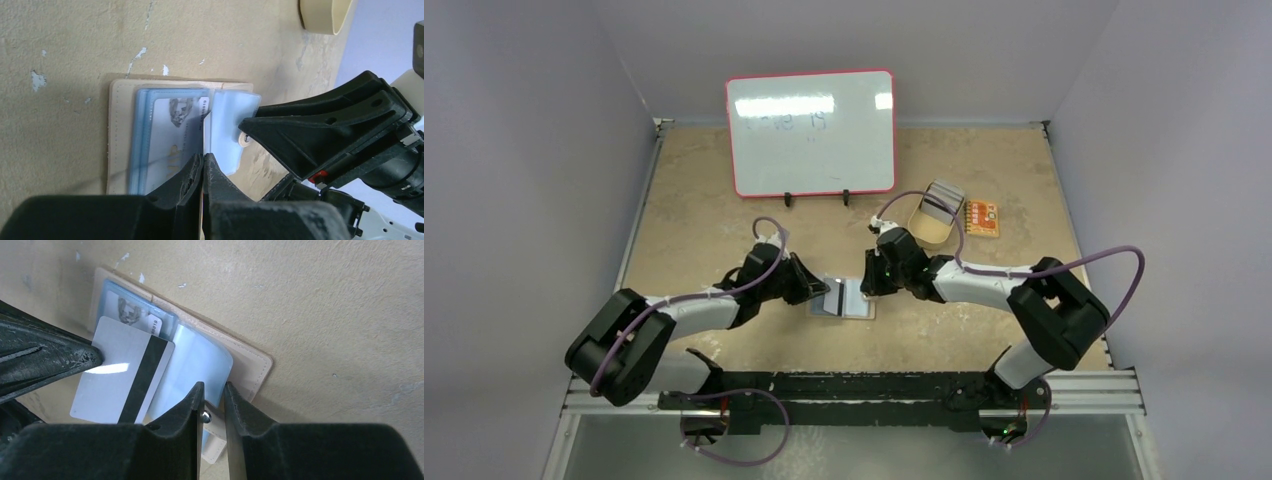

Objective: Put the credit cards into the card holder
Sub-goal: Insert the credit card into the card holder.

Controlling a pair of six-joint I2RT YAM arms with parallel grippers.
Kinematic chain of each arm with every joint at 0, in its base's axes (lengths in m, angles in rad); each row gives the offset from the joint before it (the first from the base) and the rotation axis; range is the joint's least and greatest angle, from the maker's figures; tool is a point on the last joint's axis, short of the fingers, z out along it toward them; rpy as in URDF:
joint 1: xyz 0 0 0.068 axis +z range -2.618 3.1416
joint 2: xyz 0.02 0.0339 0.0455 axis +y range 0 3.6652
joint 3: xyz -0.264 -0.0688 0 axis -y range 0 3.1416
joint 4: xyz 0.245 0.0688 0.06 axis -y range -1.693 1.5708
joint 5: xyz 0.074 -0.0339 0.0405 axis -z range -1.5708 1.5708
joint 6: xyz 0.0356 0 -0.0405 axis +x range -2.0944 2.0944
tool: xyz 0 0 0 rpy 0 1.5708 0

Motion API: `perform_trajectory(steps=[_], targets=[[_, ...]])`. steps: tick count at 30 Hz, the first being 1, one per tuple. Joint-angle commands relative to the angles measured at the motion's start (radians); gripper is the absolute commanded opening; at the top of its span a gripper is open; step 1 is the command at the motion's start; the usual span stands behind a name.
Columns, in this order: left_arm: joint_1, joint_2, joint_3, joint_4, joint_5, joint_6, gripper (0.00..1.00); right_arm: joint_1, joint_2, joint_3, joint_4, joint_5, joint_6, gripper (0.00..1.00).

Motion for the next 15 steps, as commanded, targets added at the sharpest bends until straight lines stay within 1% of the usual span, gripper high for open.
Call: perform_trajectory(steps=[1, 6, 15], targets=[[-0.003, 0.047, -0.009, 0.105, 0.021, 0.018, 0.0, 0.012, 0.007, 0.018, -0.012, 0.037, -0.001, 0.22], [-0.003, 0.081, -0.015, 0.137, 0.027, 0.036, 0.0, 0.025, -0.003, -0.005, -0.005, 0.051, 0.022, 0.18], [-0.003, 0.108, 0.001, 0.068, -0.047, 0.148, 0.0, 0.027, -0.005, -0.021, 0.008, 0.053, 0.025, 0.17]])
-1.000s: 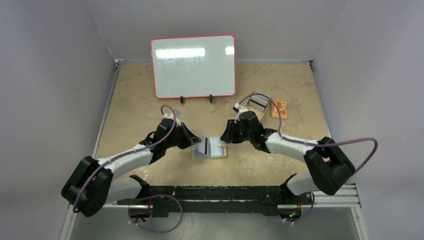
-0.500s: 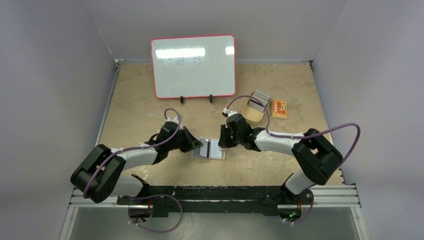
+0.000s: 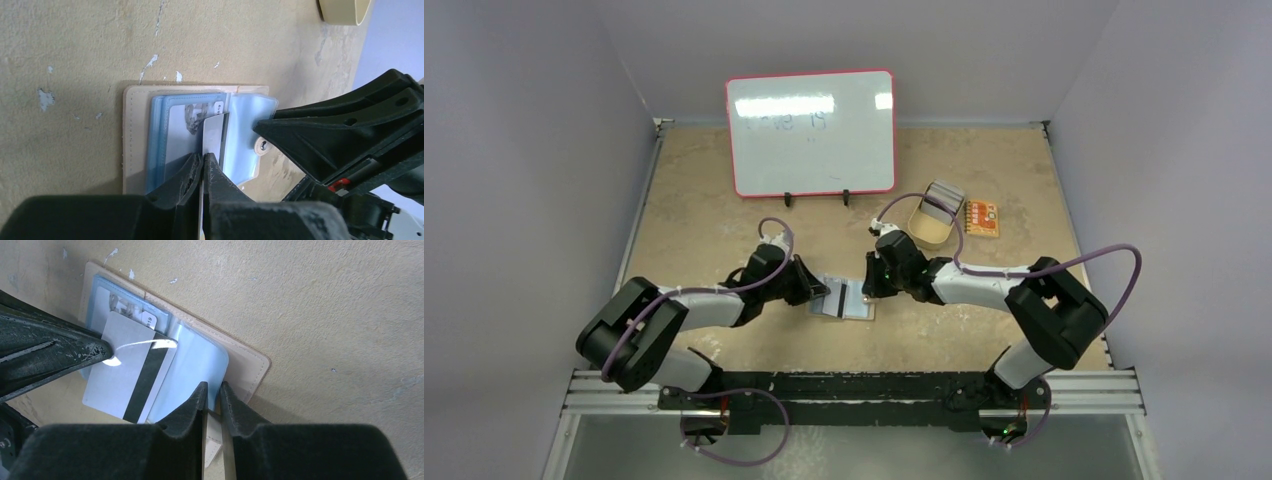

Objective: Put the credit cards into the card holder
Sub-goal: Insert the credit card into the card holder.

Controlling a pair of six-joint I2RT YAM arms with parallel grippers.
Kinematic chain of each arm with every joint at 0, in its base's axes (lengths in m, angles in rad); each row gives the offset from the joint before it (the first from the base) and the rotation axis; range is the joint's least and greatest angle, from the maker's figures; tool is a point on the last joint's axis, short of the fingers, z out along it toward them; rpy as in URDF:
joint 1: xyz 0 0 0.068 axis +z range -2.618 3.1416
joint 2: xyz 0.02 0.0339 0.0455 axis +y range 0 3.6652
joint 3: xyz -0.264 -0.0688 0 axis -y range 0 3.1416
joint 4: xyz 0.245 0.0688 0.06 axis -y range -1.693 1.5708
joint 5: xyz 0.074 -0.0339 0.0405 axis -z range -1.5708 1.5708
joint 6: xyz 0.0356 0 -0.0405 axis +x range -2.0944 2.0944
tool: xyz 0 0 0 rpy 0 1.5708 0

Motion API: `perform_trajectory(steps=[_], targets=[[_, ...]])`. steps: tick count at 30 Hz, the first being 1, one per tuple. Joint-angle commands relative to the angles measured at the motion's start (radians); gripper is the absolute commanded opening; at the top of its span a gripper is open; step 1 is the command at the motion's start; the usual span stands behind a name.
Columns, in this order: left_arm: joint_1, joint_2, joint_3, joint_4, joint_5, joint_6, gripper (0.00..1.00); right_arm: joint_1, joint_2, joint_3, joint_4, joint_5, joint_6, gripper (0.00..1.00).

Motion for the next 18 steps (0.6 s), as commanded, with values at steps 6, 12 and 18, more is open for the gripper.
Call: perform_trajectory(steps=[6, 12, 18], targets=[[-0.003, 0.029, -0.003, 0.056, -0.05, 0.098, 0.0, 0.008, -0.027, -0.017, 0.02, 0.007, 0.017, 0.17], [-0.002, 0.004, 0.027, -0.015, -0.071, 0.125, 0.0, 0.01, -0.024, -0.029, 0.031, 0.005, 0.017, 0.18], [-0.003, -0.015, 0.001, 0.026, -0.092, 0.087, 0.0, 0.009, -0.018, -0.034, 0.041, 0.002, 0.019, 0.18]])
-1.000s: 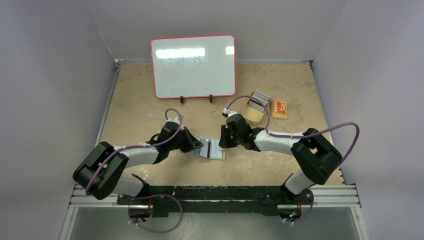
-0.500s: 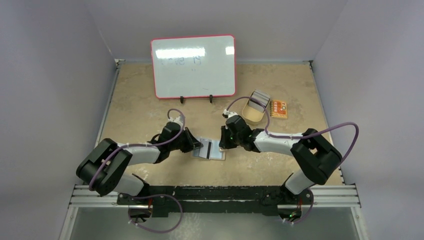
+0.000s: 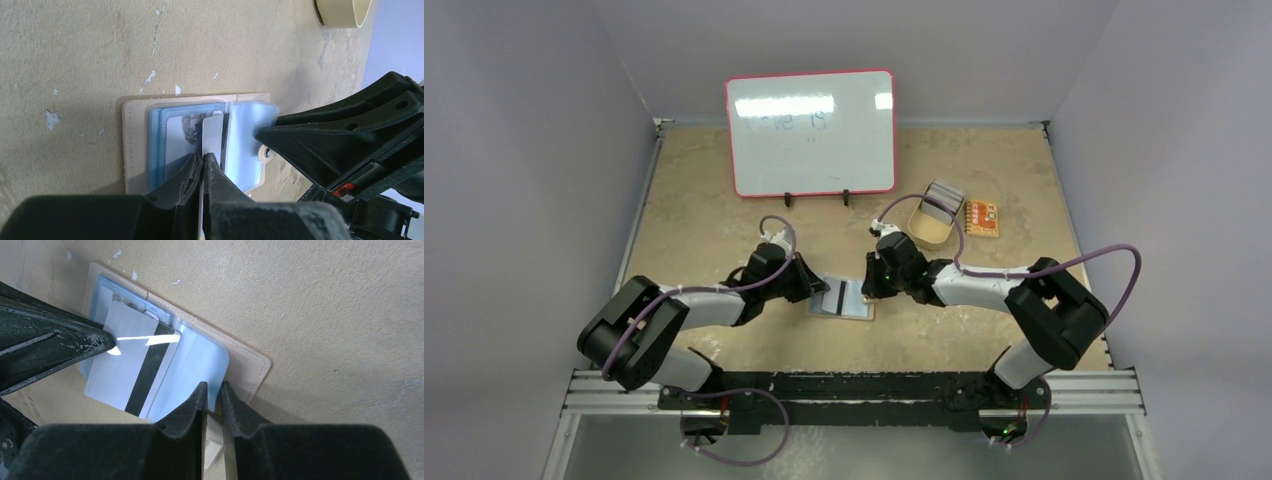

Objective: Put the credit cards into the card holder
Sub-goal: Insert the credit card into the card holder.

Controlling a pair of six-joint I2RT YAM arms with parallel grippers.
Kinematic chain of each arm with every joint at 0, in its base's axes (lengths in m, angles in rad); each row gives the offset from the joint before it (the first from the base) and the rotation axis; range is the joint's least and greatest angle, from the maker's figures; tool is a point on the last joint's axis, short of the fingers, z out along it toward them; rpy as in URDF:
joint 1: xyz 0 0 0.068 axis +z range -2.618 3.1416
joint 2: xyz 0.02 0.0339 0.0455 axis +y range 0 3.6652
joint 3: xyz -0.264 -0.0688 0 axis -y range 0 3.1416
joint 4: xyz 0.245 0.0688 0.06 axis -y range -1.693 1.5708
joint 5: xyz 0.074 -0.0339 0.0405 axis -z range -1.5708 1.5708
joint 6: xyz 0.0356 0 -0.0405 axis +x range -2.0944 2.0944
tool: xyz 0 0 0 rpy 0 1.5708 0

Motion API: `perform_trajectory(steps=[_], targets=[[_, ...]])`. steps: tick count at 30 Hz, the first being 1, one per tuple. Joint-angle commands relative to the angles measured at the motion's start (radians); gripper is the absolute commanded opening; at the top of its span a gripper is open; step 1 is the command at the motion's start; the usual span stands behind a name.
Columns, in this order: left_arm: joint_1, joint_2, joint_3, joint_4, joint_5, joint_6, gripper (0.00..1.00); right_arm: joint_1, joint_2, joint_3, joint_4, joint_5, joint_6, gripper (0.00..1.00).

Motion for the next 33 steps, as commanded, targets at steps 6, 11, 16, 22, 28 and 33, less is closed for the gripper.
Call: perform_trajectory(steps=[6, 11, 16, 22, 28, 33], targets=[[-0.011, -0.02, -0.007, 0.016, -0.056, 0.014, 0.0, 0.007, -0.003, -0.005, 0.001, 0.011, -0.004, 0.19], [-0.028, 0.005, -0.016, 0.077, -0.044, 0.007, 0.0, 0.007, 0.003, -0.003, 0.007, 0.006, -0.004, 0.2], [-0.042, 0.029, -0.015, 0.106, -0.039, 0.025, 0.0, 0.006, 0.002, -0.004, 0.008, 0.005, -0.002, 0.2], [-0.054, 0.036, -0.025, 0.129, -0.062, 0.015, 0.0, 0.007, 0.003, -0.011, 0.018, 0.004, 0.005, 0.2], [-0.059, 0.027, -0.04, 0.165, -0.115, 0.017, 0.0, 0.006, 0.008, -0.014, 0.03, -0.002, 0.016, 0.2], [-0.064, 0.009, 0.0, 0.054, -0.145, 0.117, 0.0, 0.006, 0.005, -0.02, 0.03, -0.004, 0.016, 0.2]])
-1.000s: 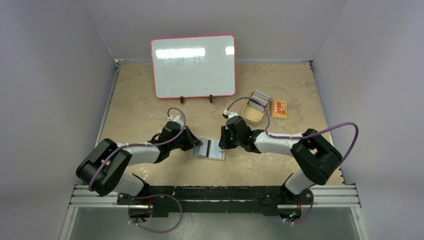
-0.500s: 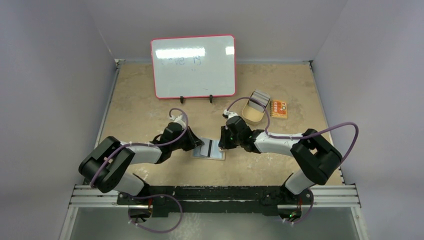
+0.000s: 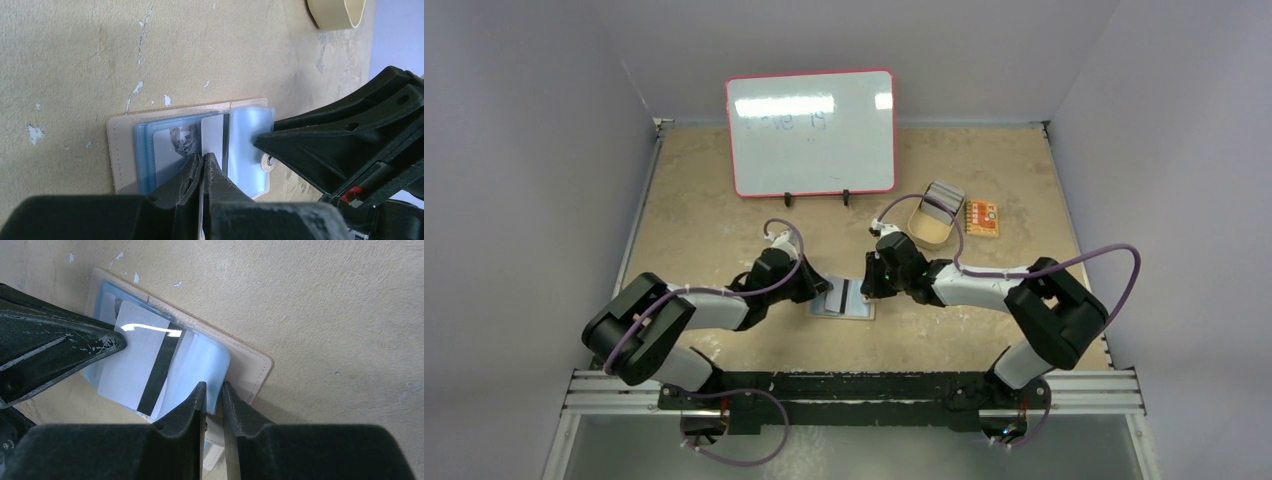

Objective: Put the credit cards into the card holder
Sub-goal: Insert the credit card into the card holder.

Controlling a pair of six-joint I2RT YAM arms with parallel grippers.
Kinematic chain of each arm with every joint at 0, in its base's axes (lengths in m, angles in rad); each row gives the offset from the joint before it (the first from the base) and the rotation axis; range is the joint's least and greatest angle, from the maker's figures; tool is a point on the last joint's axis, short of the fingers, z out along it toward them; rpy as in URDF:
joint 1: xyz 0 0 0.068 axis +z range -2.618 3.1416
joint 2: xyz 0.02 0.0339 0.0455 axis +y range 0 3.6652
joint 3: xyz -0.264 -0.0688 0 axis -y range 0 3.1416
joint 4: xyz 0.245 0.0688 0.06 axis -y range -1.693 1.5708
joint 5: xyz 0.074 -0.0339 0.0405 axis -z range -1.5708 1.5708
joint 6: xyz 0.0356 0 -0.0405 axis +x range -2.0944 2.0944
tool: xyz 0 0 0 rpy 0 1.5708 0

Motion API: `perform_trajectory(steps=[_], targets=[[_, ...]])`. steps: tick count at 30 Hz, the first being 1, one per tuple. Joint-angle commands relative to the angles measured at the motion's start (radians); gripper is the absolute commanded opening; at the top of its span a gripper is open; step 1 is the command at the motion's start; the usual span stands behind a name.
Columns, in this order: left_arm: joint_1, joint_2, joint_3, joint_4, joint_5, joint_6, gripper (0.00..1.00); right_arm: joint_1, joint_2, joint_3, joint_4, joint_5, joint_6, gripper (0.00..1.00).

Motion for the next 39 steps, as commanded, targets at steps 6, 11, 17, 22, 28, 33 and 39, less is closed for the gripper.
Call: perform_trajectory(steps=[6, 11, 17, 22, 28, 33, 39], targets=[[-0.009, -0.068, 0.086, -0.205, -0.061, 0.201, 0.0, 0.006, 0.0, -0.022, 0.013, -0.004, 0.011, 0.2], [-0.022, -0.024, 0.067, -0.108, -0.021, 0.146, 0.0, 0.006, 0.004, -0.021, 0.018, -0.004, 0.016, 0.2], [-0.038, -0.005, 0.01, -0.003, -0.056, 0.078, 0.0, 0.006, 0.011, -0.032, 0.032, -0.001, 0.04, 0.2], [-0.042, -0.006, -0.036, 0.083, -0.076, 0.002, 0.0, 0.006, 0.003, -0.058, 0.06, -0.009, 0.073, 0.2], [-0.046, -0.014, -0.039, 0.08, -0.09, -0.028, 0.05, 0.005, -0.017, -0.038, 0.019, 0.007, 0.081, 0.24], [-0.046, -0.059, -0.018, -0.002, -0.101, -0.014, 0.18, 0.005, -0.086, -0.014, -0.061, 0.012, 0.1, 0.34], [-0.047, -0.055, 0.001, -0.012, -0.071, -0.018, 0.21, 0.005, -0.136, -0.028, -0.088, 0.035, 0.104, 0.45]])
